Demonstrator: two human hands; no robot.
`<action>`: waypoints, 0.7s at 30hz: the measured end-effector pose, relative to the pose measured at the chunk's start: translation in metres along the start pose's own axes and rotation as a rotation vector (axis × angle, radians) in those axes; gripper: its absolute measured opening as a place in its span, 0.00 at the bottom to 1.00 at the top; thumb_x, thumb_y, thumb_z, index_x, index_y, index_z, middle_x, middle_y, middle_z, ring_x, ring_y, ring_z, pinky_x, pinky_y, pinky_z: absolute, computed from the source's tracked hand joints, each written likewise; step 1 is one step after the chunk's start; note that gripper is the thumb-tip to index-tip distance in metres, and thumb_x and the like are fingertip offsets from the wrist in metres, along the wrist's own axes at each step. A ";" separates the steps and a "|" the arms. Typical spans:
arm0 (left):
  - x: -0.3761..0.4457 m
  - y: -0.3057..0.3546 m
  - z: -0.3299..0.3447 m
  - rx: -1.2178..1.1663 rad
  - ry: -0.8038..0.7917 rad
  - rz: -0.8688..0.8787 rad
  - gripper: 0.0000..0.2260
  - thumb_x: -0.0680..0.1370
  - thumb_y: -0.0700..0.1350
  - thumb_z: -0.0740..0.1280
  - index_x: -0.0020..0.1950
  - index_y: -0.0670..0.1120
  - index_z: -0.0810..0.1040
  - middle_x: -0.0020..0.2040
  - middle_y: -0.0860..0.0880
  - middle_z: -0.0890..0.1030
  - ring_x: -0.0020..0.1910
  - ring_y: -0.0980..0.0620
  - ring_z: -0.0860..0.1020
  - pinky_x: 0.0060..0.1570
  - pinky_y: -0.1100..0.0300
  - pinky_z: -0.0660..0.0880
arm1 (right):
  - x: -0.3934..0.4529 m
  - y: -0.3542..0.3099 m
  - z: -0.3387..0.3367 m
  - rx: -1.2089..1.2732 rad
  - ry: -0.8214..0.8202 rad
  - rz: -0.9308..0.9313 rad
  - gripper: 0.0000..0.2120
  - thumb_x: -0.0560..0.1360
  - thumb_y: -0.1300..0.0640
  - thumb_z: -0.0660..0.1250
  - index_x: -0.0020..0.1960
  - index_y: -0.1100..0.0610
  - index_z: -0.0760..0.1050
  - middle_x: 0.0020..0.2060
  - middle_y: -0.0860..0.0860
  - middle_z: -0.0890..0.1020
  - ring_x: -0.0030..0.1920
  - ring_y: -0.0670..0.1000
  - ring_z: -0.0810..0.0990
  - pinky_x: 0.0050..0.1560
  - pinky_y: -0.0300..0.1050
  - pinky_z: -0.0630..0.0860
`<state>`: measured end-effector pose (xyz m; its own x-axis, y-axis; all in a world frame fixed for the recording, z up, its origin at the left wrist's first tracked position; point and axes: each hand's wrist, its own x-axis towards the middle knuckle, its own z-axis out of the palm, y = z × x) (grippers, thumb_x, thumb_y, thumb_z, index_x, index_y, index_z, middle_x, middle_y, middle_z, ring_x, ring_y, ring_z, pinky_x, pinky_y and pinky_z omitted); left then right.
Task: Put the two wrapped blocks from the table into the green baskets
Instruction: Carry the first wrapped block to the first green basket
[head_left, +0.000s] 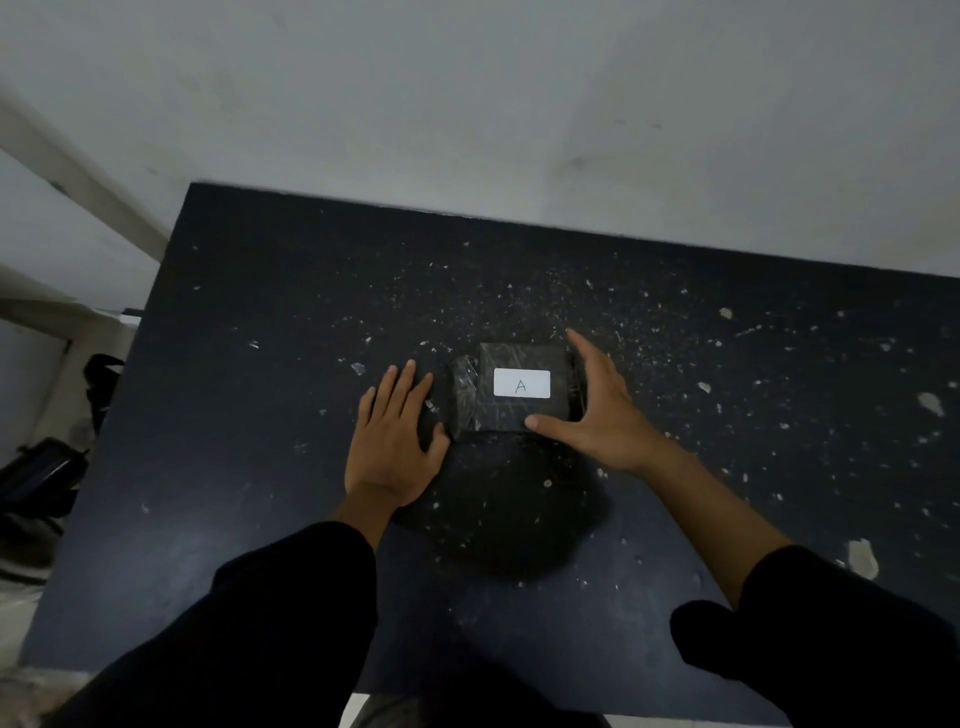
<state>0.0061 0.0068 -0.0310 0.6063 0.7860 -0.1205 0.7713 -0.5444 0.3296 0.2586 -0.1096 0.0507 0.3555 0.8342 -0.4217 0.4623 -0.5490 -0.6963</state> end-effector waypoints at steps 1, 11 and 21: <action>0.000 0.000 0.000 0.002 -0.001 0.000 0.30 0.78 0.58 0.55 0.79 0.51 0.56 0.81 0.52 0.50 0.80 0.53 0.44 0.77 0.51 0.44 | 0.001 0.002 0.002 -0.009 -0.017 0.019 0.55 0.64 0.35 0.77 0.78 0.37 0.44 0.79 0.46 0.53 0.77 0.55 0.54 0.75 0.63 0.58; 0.000 0.000 0.002 -0.007 0.011 -0.004 0.30 0.78 0.58 0.55 0.79 0.51 0.56 0.81 0.53 0.51 0.79 0.54 0.44 0.77 0.50 0.45 | -0.004 -0.004 0.012 0.150 0.110 -0.057 0.48 0.64 0.54 0.81 0.72 0.37 0.54 0.67 0.44 0.66 0.69 0.48 0.65 0.72 0.57 0.66; 0.001 -0.001 0.004 0.000 0.007 -0.002 0.30 0.78 0.58 0.56 0.79 0.52 0.57 0.81 0.53 0.51 0.79 0.54 0.44 0.77 0.50 0.46 | -0.003 -0.014 0.011 0.471 0.079 0.047 0.45 0.74 0.54 0.75 0.74 0.29 0.48 0.72 0.45 0.71 0.63 0.46 0.77 0.57 0.49 0.81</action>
<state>0.0070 0.0069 -0.0356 0.6035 0.7891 -0.1149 0.7725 -0.5429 0.3293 0.2418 -0.1037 0.0557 0.4364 0.7921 -0.4267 0.0319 -0.4875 -0.8725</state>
